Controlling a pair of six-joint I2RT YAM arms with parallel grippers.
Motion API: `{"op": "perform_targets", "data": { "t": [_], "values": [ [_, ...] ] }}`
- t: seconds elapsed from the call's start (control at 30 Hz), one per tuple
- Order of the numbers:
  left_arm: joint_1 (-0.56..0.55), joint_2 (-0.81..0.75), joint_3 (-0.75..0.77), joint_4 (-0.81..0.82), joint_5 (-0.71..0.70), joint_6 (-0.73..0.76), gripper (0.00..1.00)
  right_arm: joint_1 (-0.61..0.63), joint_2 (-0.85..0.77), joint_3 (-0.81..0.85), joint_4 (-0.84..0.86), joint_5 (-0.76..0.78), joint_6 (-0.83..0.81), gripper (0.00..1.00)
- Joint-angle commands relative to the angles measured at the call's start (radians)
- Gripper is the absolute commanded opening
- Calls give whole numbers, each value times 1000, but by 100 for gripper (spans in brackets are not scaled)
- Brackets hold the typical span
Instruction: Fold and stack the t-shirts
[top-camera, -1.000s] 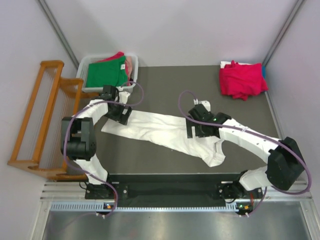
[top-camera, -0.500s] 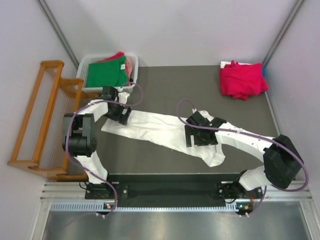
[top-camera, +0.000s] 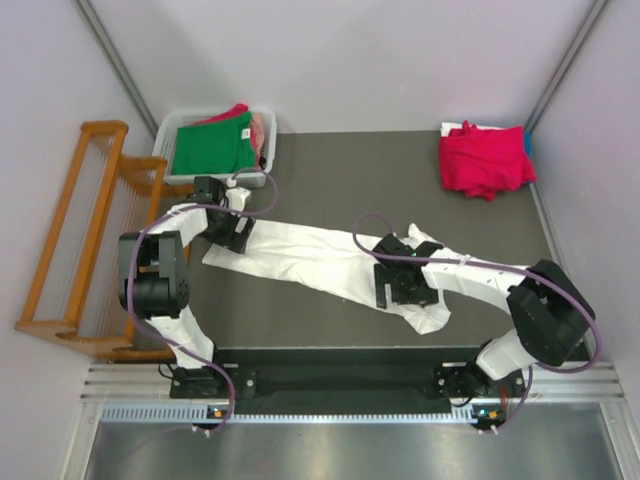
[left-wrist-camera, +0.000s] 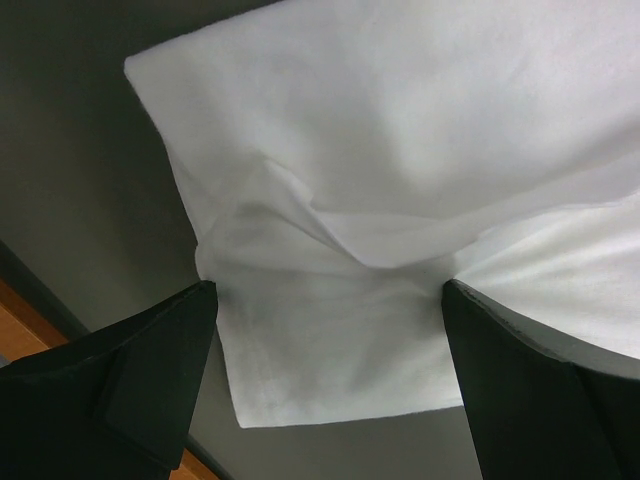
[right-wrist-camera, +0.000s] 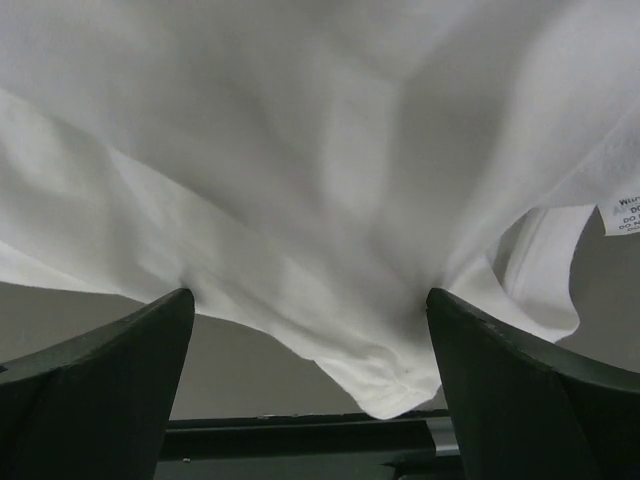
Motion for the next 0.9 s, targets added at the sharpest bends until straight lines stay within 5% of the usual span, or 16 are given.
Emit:
{"op": "perform_targets", "data": {
  "t": [0.0, 0.53, 0.87],
  "values": [
    [3, -46, -8, 3, 3, 17, 98, -41, 34, 20, -17, 41, 9, 100],
    [5, -135, -21, -46, 11, 51, 98, -248, 199, 152, -25, 159, -78, 100],
    [3, -145, 7, -54, 16, 37, 98, -252, 204, 142, 19, 113, -92, 100]
  ]
}}
